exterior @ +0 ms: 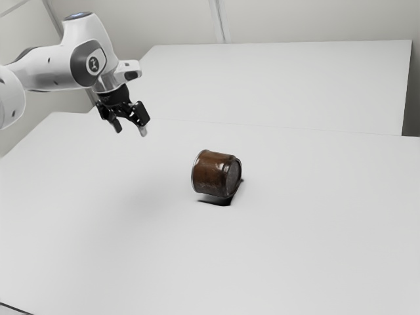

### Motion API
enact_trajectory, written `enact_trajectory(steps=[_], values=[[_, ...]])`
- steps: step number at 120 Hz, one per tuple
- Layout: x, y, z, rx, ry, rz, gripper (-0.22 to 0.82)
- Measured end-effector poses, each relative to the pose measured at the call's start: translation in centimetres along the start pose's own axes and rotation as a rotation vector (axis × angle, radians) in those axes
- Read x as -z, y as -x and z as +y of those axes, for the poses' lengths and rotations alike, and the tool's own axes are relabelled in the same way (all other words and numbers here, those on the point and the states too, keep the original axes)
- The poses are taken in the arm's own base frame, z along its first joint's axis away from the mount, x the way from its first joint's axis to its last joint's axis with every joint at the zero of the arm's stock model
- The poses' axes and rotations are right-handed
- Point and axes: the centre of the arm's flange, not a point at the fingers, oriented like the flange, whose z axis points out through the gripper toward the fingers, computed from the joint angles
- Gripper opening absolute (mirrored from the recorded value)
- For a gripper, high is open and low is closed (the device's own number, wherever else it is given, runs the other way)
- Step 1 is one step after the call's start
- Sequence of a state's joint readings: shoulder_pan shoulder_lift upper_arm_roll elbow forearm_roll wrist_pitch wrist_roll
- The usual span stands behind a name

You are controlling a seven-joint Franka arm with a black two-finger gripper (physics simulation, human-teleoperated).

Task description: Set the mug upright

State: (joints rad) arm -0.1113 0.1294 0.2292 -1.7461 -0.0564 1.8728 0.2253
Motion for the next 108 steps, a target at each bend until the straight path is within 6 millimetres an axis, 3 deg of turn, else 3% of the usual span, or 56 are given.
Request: enact_trajectory(steps=[15, 40, 61, 93, 108], values=[[-1.0, -0.1, 0.0, 0.008, 0.027, -0.005, 0.6], [-8.6, -0.9, -1.6, 0.123, 0.387, -0.052, 0.6], [-13.0, -1.7, 0.0, 0.135, 0.673, -0.053, 0.6], [-16.3, -2.8, 1.6, 0.097, 0.908, 0.021, 0.6], [-16.9, -3.0, 1.9, 0.053, 0.949, 0.062, 0.6]])
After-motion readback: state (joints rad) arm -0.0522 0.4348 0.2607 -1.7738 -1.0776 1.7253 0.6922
